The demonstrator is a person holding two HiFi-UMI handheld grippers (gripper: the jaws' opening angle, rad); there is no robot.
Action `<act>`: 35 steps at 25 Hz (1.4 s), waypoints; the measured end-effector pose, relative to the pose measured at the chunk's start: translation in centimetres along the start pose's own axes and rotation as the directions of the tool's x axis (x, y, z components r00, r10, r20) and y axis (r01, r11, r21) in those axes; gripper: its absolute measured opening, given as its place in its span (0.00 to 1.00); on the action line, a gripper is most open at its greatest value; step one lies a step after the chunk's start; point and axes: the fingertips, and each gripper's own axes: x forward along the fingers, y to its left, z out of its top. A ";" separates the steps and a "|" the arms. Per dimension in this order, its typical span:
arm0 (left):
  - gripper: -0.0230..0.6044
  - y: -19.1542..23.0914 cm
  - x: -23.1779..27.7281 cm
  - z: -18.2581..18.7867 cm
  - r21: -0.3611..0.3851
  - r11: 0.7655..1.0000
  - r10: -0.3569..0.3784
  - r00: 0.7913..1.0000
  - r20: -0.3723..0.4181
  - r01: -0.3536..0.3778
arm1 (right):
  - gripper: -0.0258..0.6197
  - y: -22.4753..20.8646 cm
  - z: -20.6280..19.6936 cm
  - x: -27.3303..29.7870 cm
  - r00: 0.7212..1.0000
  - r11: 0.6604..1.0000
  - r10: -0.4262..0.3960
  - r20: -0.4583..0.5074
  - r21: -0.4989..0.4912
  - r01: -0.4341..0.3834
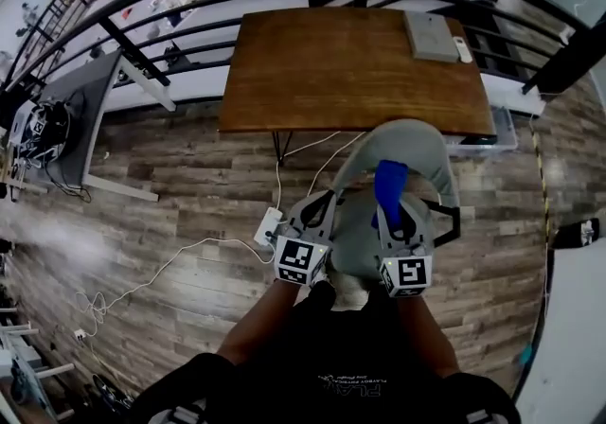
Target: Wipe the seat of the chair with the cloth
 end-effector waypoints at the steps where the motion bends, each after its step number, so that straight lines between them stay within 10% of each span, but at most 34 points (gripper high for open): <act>1: 0.05 -0.6 0.3 -0.5 -0.004 1.000 -0.008 1.000 -0.009 0.008 | 0.22 -0.2 -0.5 0.1 1.000 1.000 0.004 -0.012 0.005 -0.004; 35: 0.05 -4.8 11.8 -30.1 -0.147 0.982 0.070 0.951 -0.300 -0.118 | 0.22 -5.3 -31.0 6.2 0.945 0.987 0.107 -0.310 0.146 -0.064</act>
